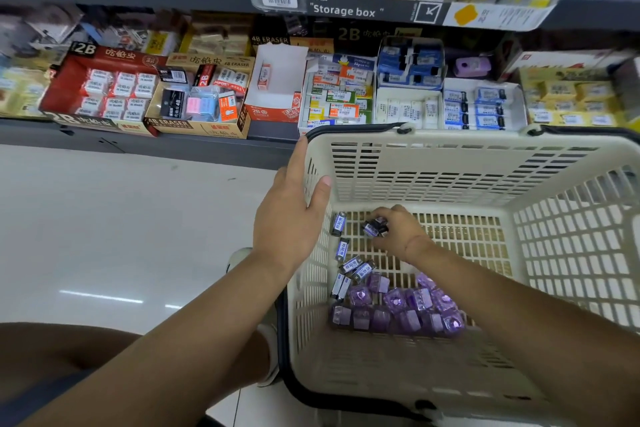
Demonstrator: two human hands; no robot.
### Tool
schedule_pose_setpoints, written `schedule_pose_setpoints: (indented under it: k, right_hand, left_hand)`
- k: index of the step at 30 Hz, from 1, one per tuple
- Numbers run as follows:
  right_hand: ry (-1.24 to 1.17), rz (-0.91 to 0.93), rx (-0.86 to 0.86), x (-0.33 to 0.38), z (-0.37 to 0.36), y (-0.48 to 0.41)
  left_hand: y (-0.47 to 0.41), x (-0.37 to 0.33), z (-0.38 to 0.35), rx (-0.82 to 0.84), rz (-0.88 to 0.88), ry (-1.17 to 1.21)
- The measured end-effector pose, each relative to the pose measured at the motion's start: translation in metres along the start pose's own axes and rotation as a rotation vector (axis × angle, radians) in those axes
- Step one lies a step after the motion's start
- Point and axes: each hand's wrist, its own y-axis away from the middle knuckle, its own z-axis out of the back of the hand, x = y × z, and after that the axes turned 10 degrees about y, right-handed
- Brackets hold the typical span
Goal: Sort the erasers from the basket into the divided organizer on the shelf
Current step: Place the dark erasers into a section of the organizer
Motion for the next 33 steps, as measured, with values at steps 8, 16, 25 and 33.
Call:
schedule_pose_setpoints:
  k: [8, 16, 25, 33]
  right_hand:
    - [-0.172, 0.275, -0.117, 0.054, 0.144, 0.093]
    - [0.026, 0.360, -0.239, 0.117, 0.202, 0.145]
    - [0.089, 0.321, -0.265, 0.121, 0.222, 0.166]
    - [-0.119, 0.355, -0.638, 0.099, 0.224, 0.168]
  left_hand:
    - [0.007, -0.045, -0.005, -0.134, 0.004, 0.439]
    - [0.010, -0.128, 0.006, 0.391, 0.648, 1.598]
    - [0.003, -0.126, 0.019, 0.442, 0.646, 1.758]
    - [-0.006, -0.123, 0.028, 0.308, 0.748, 1.794]
